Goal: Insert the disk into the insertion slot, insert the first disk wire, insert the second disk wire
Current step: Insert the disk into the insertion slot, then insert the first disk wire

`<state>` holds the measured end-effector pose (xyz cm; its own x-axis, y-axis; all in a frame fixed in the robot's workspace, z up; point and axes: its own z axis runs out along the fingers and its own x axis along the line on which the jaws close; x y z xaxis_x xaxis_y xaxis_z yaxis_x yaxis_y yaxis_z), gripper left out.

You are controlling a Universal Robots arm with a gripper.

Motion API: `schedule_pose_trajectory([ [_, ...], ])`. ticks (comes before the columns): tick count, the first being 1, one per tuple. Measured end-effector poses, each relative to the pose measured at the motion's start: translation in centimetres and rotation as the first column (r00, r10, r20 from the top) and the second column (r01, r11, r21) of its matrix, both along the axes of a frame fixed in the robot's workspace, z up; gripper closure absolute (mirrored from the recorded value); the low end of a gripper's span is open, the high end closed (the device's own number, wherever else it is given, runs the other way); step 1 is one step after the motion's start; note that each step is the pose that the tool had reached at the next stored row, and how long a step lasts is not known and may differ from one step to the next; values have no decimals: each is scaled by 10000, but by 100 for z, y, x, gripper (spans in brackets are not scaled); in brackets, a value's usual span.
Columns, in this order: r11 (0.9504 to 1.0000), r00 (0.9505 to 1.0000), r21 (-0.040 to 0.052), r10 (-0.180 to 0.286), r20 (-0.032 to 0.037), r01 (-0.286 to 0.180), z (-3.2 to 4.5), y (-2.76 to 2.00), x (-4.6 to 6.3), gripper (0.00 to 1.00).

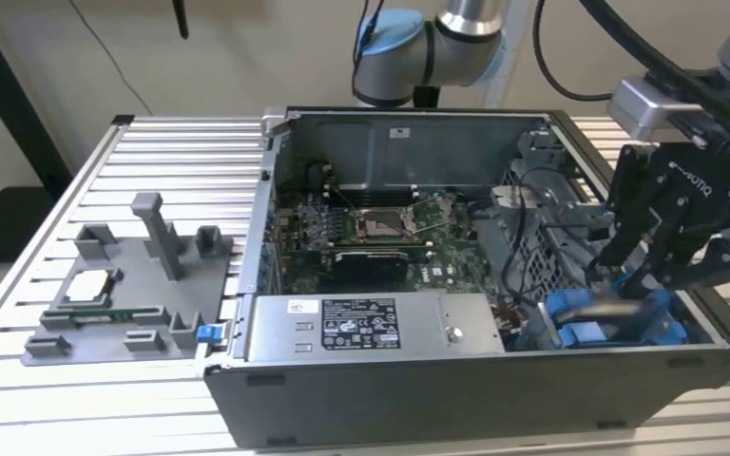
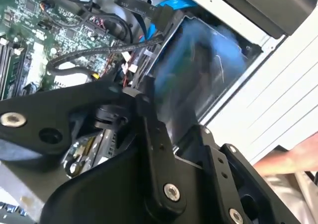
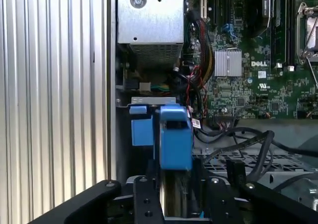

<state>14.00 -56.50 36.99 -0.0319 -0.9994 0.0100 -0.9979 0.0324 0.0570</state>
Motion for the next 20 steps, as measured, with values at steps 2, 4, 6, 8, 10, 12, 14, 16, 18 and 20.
schedule_pose_trajectory([
  [2,10000,10000,-1,0,-2,0,89,0,-1,0],
  [4,10000,10000,1,-1,-3,1,178,0,-3,0],
  [6,10000,10000,1,-2,-8,2,254,0,-3,0],
  [8,10000,10000,-1,0,-9,0,297,0,-4,0],
  [10,10000,10000,4,-2,-9,2,296,1,-10,0],
  [12,10000,10000,1,-1,-9,1,297,2,-10,0],
  [14,10000,10000,-2,0,-9,0,298,2,-10,0],
  [16,10000,10000,-1,-1,-9,1,298,3,-10,0],
  [18,10000,10000,-1,-2,-9,2,298,12,-11,0],
  [20,10000,10000,0,-2,-9,2,296,22,-15,0],
])
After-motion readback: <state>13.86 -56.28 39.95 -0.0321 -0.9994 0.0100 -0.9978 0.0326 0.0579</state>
